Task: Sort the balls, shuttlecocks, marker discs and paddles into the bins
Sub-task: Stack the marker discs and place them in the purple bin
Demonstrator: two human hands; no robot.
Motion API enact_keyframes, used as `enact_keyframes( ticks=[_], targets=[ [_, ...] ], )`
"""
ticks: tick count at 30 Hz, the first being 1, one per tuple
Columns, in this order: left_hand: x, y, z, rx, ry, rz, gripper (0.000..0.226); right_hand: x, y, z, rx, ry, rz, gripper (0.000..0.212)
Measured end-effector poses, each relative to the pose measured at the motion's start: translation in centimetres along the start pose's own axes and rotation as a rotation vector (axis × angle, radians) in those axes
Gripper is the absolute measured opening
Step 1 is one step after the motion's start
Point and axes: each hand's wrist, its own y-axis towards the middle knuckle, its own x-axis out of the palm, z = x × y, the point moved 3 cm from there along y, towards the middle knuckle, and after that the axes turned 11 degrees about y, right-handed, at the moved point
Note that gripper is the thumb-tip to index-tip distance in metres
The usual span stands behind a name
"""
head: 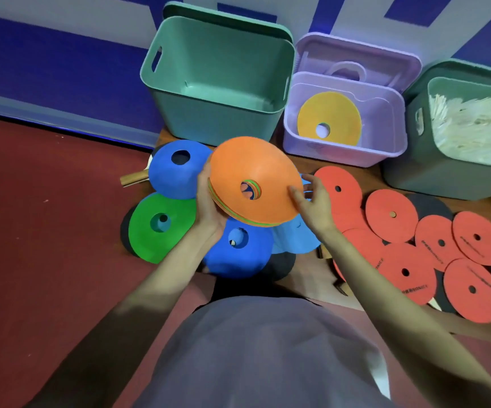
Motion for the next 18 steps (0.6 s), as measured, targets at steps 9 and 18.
enact_keyframes(
  ticks=[9,18],
  targets=[
    [12.7,5.9,1.2,-0.051,0.212,-0.214,0.053,-8.4,6.7,-1.3,-0.021,0.071,0.178,0.03],
    [20.4,19.6,2.3,0.181,1.116,-0.013,0.009,-15.6,19.6,-3.0,-0.101,-0.19,0.317,0.019]
  ],
)
